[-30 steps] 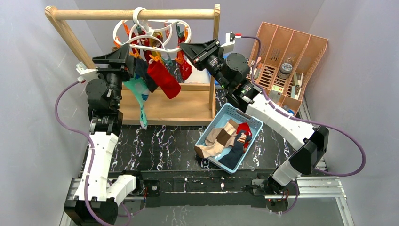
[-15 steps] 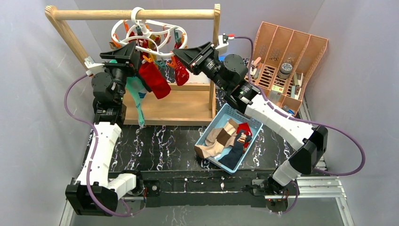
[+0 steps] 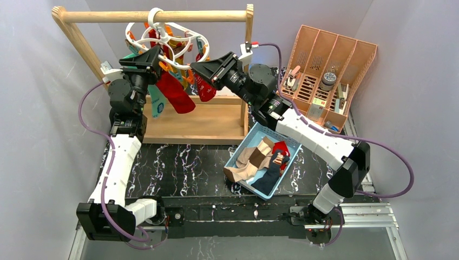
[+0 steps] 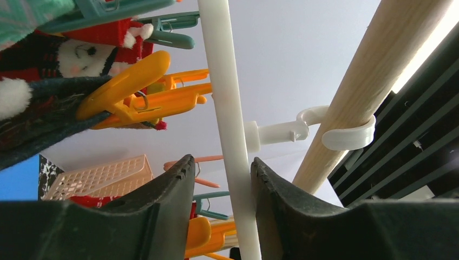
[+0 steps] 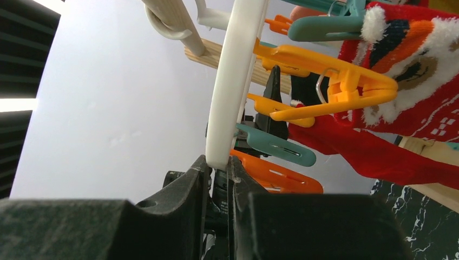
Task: Clip the socks to the hanger
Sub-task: Adjust the hanger on the clothesline.
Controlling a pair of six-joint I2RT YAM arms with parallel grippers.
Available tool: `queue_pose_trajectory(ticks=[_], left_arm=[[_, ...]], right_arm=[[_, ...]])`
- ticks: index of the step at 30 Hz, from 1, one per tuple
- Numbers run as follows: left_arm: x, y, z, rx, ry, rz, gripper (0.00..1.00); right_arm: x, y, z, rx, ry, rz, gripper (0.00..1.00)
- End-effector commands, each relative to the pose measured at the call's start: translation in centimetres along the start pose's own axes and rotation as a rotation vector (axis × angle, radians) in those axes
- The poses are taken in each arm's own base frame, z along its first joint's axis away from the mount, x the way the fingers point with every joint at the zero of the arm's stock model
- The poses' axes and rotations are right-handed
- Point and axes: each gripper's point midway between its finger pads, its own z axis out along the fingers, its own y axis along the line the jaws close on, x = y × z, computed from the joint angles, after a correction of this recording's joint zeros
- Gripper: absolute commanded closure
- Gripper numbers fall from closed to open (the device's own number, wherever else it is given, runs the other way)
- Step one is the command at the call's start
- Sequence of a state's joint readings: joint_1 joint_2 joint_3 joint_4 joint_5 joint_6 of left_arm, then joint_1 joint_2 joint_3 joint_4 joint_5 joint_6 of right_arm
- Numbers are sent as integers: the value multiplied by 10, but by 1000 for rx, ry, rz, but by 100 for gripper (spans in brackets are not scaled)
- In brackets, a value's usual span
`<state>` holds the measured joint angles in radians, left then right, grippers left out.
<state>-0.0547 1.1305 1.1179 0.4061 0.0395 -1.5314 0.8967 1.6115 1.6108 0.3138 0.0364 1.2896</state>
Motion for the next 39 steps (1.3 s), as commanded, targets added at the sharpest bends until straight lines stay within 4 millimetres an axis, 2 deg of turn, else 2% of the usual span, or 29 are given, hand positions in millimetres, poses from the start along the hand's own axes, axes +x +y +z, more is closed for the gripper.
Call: queue_pose_trajectory(ticks=[1,7,10,14,18,23,25,35,39], left_arm=[[2,-36,-3,98,12,-8,61],[1,-39,-2,109,6,-8,70],[1,-40,-3,112,4,-12,75],[1,-40,-3,110,3,-14,79],[1,-39,-2,112,8,-19,82],[5,-39,2,111,34,-39,84],[7,-37,4,110,46,-44,84],[10,-43,4,120,64,-46,84],[10,-45,3,122,67,-41,84]], right_arm=[[11,24,3,-70,69,15,95],[16,27,4,-83,98,14,90],[14,30,-1,-78,91,-5,75],[-4,29,-16,-34,17,-71,53],[-34,26,-30,26,-30,-107,45],[-75,16,-42,67,-14,-99,43],[-84,15,-42,59,13,-95,43],[-88,27,-25,-14,104,-121,43],[-88,25,-17,-10,116,-114,43]])
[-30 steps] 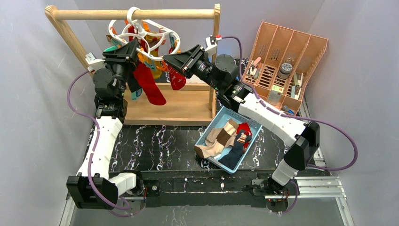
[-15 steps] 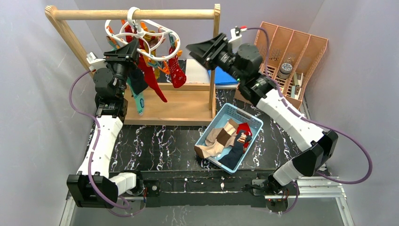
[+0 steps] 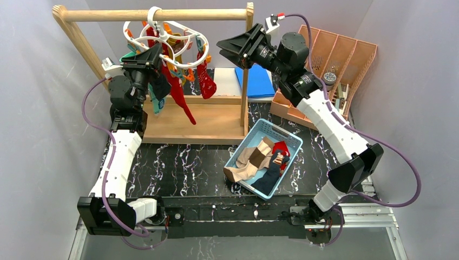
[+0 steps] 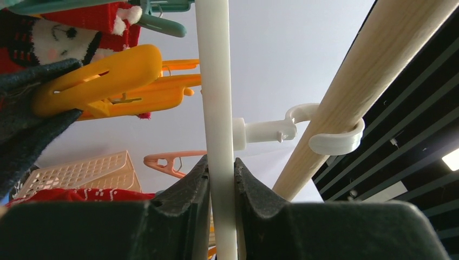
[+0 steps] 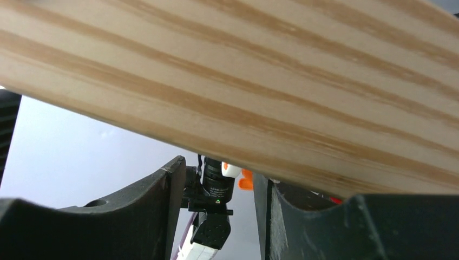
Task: Clip the socks to the hanger
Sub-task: Adjust the hanger on the clothesline.
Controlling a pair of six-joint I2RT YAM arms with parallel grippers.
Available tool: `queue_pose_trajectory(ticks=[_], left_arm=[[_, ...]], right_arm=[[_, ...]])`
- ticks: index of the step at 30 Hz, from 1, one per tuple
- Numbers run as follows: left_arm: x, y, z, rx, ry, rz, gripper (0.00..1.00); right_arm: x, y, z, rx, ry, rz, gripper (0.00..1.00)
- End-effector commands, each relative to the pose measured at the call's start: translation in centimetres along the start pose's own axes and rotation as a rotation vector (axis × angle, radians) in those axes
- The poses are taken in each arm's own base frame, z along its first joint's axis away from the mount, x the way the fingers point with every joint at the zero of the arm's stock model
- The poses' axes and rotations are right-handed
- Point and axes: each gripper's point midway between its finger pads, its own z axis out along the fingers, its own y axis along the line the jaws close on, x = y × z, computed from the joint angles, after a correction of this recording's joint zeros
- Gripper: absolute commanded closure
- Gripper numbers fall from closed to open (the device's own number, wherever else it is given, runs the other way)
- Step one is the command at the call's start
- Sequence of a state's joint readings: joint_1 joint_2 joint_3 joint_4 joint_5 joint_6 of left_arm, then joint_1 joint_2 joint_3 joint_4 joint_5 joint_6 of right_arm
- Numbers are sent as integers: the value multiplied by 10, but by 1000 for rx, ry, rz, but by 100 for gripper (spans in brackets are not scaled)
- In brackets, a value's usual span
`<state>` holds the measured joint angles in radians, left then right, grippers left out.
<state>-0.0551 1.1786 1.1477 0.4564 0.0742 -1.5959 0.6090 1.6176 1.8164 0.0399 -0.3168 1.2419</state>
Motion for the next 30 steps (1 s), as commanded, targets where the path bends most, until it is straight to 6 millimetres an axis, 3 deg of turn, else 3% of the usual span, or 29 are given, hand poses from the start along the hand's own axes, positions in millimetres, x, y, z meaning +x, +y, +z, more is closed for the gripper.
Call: queue_pose_trajectory(ticks=[1,9,17,21,27,30], left_arm=[[8,-37,-6,89,37,23,84],[8,-36,-9,86,40,22,84],[10,-37,-13,90,47,17,84],[10,-38,-17,88,44,19,84],[10,-36,-16,84,43,14,84],[9,-37,-16,84,40,13,84]], right_arm=[[-3,20,7,-69,19,-24,43],[4,12,21,-53,44,-2,45],[23,5,27,-30,77,18,45],[21,2,14,-25,14,15,45],[3,11,-21,-60,-227,-11,42],[7,21,-26,-80,-297,-21,42]])
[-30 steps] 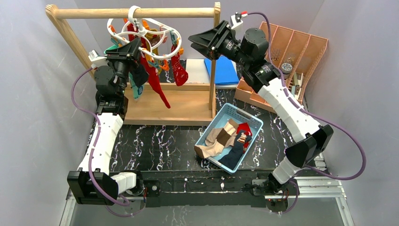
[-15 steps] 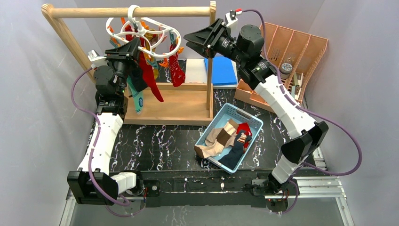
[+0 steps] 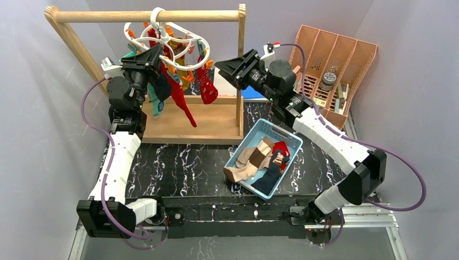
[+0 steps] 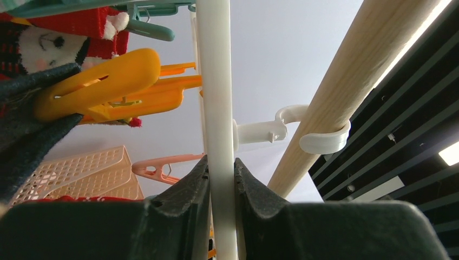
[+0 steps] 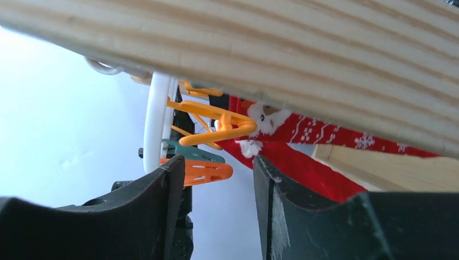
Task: Clip the socks to the hanger
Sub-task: Adjust the hanger on the clothesline.
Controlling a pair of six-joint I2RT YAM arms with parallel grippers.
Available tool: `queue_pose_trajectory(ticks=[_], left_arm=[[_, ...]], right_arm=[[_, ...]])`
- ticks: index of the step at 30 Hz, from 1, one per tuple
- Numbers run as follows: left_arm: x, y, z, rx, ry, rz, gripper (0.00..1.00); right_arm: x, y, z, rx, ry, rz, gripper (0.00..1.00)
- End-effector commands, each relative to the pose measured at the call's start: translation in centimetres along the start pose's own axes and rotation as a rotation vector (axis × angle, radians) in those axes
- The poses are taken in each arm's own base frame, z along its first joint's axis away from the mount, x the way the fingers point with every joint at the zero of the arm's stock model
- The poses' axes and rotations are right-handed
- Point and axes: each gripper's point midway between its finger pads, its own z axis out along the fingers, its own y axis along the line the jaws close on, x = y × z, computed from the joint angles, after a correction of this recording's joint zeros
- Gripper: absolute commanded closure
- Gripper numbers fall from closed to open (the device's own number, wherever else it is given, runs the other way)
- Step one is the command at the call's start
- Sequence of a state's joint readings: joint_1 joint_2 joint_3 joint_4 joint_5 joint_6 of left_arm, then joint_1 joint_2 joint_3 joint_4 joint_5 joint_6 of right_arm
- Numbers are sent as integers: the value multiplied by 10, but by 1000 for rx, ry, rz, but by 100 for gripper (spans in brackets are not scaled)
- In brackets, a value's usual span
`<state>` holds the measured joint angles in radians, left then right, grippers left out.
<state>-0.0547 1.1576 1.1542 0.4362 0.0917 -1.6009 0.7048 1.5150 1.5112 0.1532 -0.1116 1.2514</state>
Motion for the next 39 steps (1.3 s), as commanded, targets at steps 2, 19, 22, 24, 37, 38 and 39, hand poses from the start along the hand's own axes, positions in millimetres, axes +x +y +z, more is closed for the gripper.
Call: queue_pose_trajectory(ticks=[2,19,22,24,37,38,39], left_arm=[[6,-30,-10,78,22,19,84],[7,-30,-10,73,26,20,84],[7,-32,-10,78,26,23,84],[6,-32,-11,76,23,29,84],[9,-41,-23,83,30,45,81],[9,-40,-23,80,30,45,78],[9,-38,-23,75,29,43,73]], right_arm=[[-24,85,-27,-208,-251,-62,42],[-14,93,1,-143,-254,-86,44],[-9,91,3,-133,-227,-92,44],[-10,89,4,-125,-226,-94,44],[0,87,13,-125,-164,-78,59],[1,88,13,-128,-159,-78,63],[1,89,13,-132,-156,-78,68]])
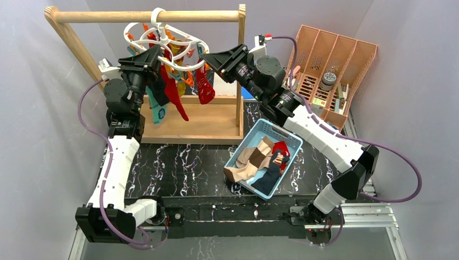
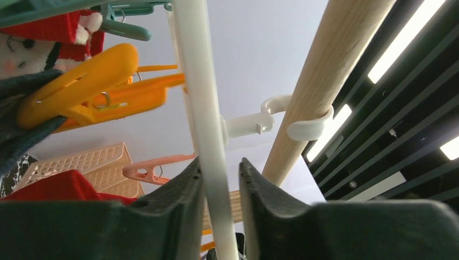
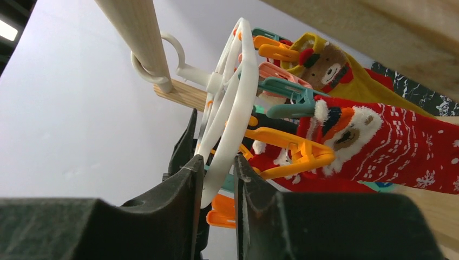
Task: Clip the socks to the hanger
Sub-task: Adjust the hanger on the clothesline.
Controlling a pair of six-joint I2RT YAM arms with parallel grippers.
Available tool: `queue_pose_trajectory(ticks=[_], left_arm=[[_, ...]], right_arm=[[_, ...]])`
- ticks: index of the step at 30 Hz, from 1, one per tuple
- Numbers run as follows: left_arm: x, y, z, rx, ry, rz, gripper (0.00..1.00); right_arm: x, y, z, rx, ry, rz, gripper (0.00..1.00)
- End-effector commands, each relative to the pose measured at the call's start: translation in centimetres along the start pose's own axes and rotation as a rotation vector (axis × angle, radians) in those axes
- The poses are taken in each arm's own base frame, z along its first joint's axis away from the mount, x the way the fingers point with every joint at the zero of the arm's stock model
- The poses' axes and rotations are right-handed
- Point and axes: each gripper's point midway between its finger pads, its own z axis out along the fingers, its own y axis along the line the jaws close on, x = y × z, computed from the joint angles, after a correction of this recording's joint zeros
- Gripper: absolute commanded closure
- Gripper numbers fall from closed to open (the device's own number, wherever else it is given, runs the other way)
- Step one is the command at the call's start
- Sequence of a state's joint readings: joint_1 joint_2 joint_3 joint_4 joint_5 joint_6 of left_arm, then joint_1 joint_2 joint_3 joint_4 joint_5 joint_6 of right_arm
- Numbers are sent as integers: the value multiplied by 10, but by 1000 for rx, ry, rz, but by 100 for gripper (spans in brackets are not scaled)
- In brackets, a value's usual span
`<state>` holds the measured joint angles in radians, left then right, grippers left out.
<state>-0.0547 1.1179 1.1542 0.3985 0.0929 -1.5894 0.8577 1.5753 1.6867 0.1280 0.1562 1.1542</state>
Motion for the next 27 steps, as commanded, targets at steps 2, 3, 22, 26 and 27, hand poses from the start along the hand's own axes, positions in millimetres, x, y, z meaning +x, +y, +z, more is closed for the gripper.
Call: queue_pose_trajectory(ticks=[2,3,22,26,27], left_arm=[[7,-29,-15,66,24,33,62],[6,-29,-16,64,20,36,57],[-31,-34,-41,-142,-167,453,48],[-40,-34,-51,-188,-209,521,44],[-43,-33,-54,-200,-221,541,42]], right_arm=[[-12,35,-4,-90,-14,13,73],[-12,35,-4,-92,-12,16,75],[21,45,-7,-126,64,90,90],[34,48,-7,-135,87,97,87],[36,47,-6,-135,92,97,87]])
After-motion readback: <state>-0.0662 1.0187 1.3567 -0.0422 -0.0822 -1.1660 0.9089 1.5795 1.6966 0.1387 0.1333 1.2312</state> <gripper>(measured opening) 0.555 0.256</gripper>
